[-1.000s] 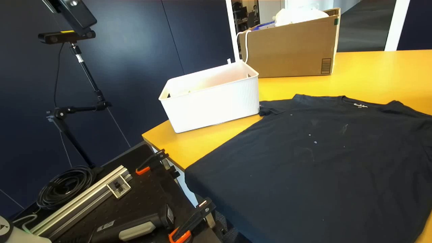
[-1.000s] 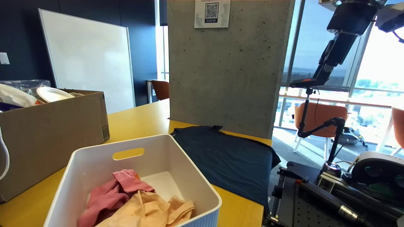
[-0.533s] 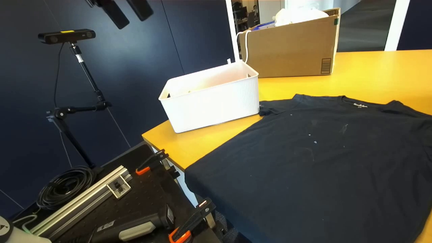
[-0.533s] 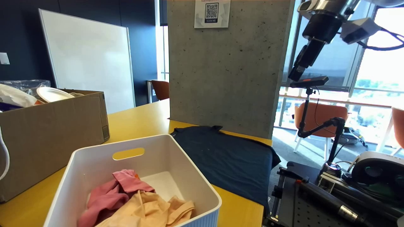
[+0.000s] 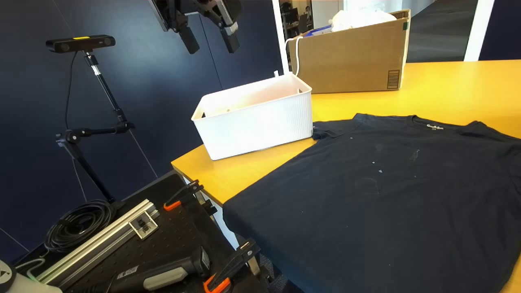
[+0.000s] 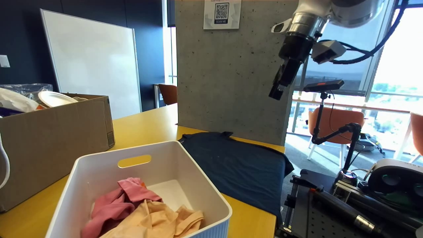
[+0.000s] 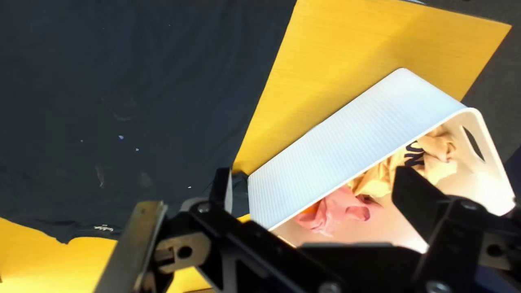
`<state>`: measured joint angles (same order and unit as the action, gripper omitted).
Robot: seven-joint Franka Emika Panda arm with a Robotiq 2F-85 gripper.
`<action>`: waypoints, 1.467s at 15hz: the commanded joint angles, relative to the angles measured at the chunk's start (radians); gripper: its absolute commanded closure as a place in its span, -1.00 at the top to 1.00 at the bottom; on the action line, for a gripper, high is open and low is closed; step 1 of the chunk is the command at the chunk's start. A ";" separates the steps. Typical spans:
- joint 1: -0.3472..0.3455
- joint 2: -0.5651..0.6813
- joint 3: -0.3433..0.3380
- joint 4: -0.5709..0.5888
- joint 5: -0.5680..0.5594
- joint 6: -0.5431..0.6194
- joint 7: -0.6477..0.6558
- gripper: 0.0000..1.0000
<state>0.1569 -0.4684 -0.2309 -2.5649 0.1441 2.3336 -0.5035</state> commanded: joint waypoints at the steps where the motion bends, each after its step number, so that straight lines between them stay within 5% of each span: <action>1: -0.001 0.080 0.011 0.054 0.044 -0.022 -0.033 1.00; 10: -0.051 0.297 0.074 0.067 0.004 0.052 0.015 1.00; 17: -0.119 0.550 0.114 0.197 0.017 0.090 0.007 1.00; 22: -0.139 0.713 0.203 0.298 -0.004 0.114 0.031 1.00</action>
<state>0.0370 0.1554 -0.0902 -2.3382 0.1565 2.4359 -0.4980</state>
